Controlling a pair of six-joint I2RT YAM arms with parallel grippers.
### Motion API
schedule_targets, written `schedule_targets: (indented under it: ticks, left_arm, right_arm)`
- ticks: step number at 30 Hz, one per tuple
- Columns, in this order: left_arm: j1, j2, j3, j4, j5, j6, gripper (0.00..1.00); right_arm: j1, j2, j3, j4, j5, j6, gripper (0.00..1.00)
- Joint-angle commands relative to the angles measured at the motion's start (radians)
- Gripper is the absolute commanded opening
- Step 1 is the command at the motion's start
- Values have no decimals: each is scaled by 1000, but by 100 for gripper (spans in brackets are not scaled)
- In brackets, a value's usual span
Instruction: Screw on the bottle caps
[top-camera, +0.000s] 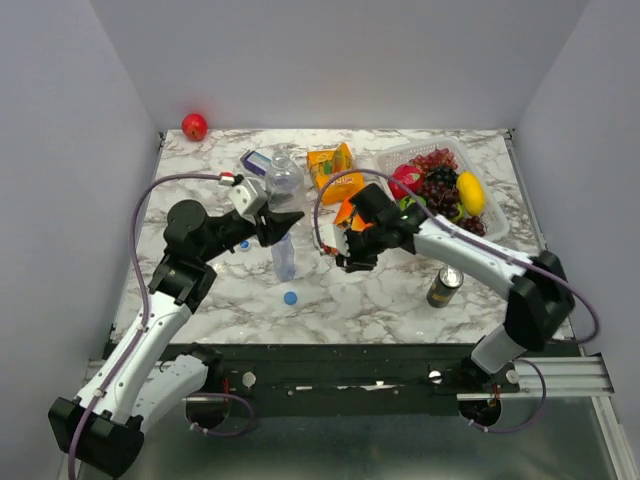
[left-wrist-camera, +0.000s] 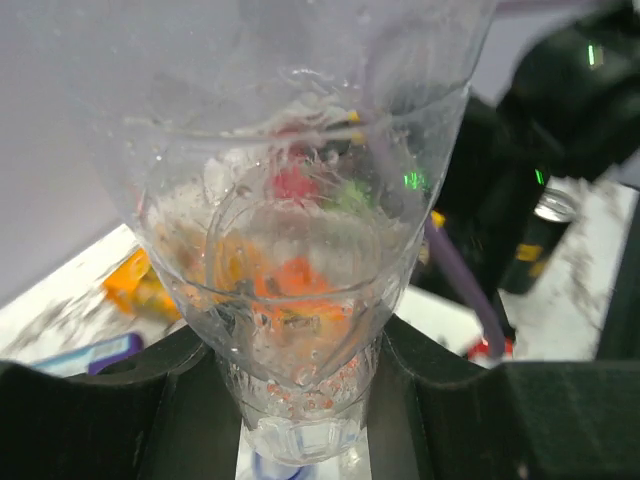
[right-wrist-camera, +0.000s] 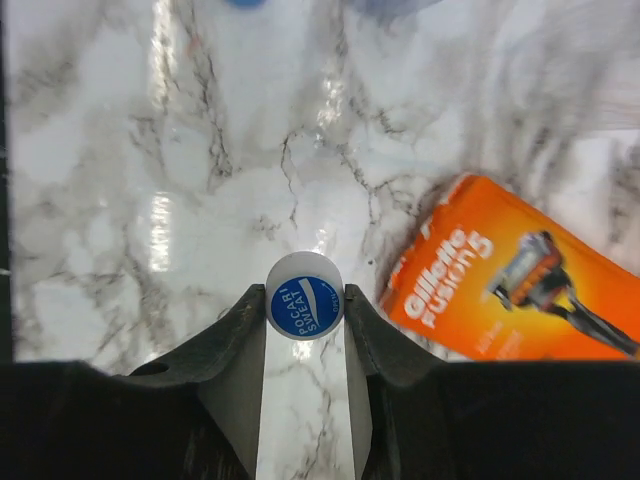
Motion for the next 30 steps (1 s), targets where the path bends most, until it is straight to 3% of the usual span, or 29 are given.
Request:
schedule_targets:
  ticks: [1,7,8,15,21,30]
  left_arm:
    - [-189,18,30,-15,130,135,0]
    - [-405,69,-162,135,127,164,0]
    - [-418,82,-193,223,109,152,0]
    - [-498,204,-400,509,58,169,0]
    - [-522,247,-428,514,56,133,0]
    - [-526,285,-403,483,49,144,0]
  right_arm:
    - [-69,-252,138,-209,-139,240,26]
    - [-109,-421,310,-365,-200,371,28]
    - [-109,-435,336,-393,-203,372,28]
    - [-100,-446,389,-545,-235,238,29]
    - [-47,-386,404,-594,-272,95,31]
    - [-22,-297,510,-612,-331,73,30]
